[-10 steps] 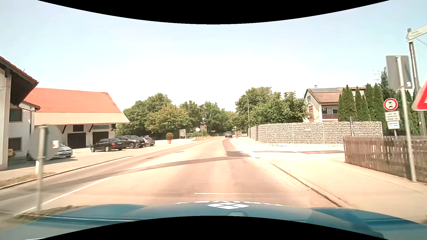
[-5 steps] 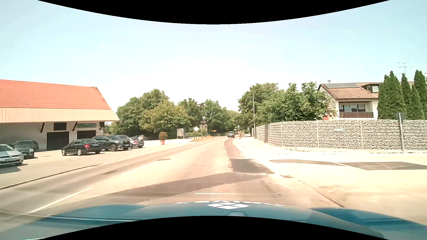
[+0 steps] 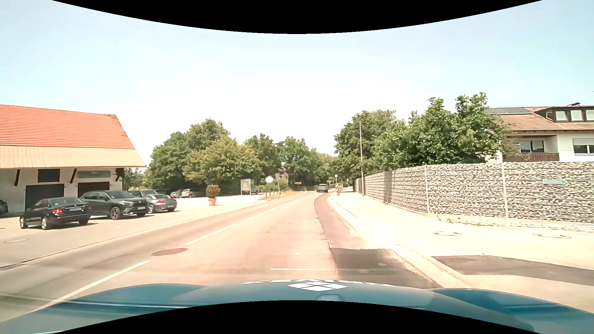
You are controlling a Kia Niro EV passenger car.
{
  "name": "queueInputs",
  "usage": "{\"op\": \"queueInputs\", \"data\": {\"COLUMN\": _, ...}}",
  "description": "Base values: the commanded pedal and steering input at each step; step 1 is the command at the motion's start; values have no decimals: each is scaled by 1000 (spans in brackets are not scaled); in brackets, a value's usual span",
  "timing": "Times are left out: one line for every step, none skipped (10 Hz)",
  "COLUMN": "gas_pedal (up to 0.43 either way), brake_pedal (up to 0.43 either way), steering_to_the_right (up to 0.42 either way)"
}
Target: Follow the waypoints while adhering to traffic rules and regulations
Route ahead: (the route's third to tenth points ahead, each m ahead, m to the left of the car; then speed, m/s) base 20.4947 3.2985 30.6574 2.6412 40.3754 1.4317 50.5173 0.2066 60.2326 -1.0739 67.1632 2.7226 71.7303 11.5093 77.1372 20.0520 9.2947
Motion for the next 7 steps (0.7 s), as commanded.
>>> {"op": "queueInputs", "data": {"gas_pedal": 118, "brake_pedal": 0, "steering_to_the_right": -3}}
{"op": "queueInputs", "data": {"gas_pedal": 130, "brake_pedal": 0, "steering_to_the_right": -3}}
{"op": "queueInputs", "data": {"gas_pedal": 130, "brake_pedal": 0, "steering_to_the_right": -1}}
{"op": "queueInputs", "data": {"gas_pedal": 130, "brake_pedal": 0, "steering_to_the_right": 1}}
{"op": "queueInputs", "data": {"gas_pedal": 130, "brake_pedal": 0, "steering_to_the_right": 2}}
{"op": "queueInputs", "data": {"gas_pedal": 130, "brake_pedal": 0, "steering_to_the_right": 2}}
{"op": "queueInputs", "data": {"gas_pedal": 118, "brake_pedal": 0, "steering_to_the_right": 2}}
